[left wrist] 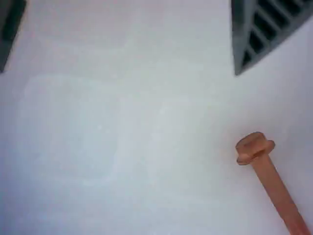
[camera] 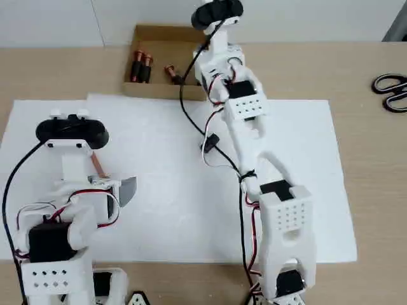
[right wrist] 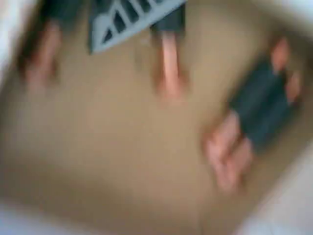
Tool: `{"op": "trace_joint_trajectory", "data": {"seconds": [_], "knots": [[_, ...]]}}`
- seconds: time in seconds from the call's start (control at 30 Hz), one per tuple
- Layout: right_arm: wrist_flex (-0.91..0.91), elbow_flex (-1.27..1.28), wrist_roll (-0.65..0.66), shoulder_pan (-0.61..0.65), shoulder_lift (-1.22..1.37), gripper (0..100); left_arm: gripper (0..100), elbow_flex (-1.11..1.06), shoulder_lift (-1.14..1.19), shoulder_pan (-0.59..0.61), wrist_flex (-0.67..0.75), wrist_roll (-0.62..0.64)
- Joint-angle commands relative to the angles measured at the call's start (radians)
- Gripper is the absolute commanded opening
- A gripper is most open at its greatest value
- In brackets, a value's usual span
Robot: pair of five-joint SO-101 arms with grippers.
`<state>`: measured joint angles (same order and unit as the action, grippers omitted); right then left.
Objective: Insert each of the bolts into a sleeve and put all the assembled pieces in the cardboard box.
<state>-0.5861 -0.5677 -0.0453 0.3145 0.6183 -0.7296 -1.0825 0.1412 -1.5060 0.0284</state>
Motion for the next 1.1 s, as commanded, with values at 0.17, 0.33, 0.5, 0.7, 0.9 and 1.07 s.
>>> {"op": "trace_joint_trajectory", "data": {"seconds": [0.17, 0.33, 0.5, 0.7, 0.9, 1.07], "knots": [[-0.455, -0.048, -0.184, -0.004, -0.183, 18.0, 28, 0.012, -0.006, -0.003, 0.021, 0.006], [-0.634, -0.048, -0.313, -0.005, -0.206, 18.0, 28, 0.015, -0.006, -0.005, 0.021, 0.006], [-0.792, -0.041, -0.33, 0.001, -0.191, 18.0, 28, 0.015, -0.006, -0.003, 0.018, 0.006], [-0.857, -0.041, -0.348, 0.01, -0.136, 18.0, 28, 0.015, -0.006, -0.003, 0.018, 0.006], [-0.822, -0.043, -0.667, 0.019, -0.042, 18.1, 28, 0.013, -0.006, -0.003, 0.018, 0.006], [-0.794, -0.046, -0.775, 0.056, 0.008, 18.0, 28, 0.012, -0.006, -0.003, 0.02, 0.006]]}}
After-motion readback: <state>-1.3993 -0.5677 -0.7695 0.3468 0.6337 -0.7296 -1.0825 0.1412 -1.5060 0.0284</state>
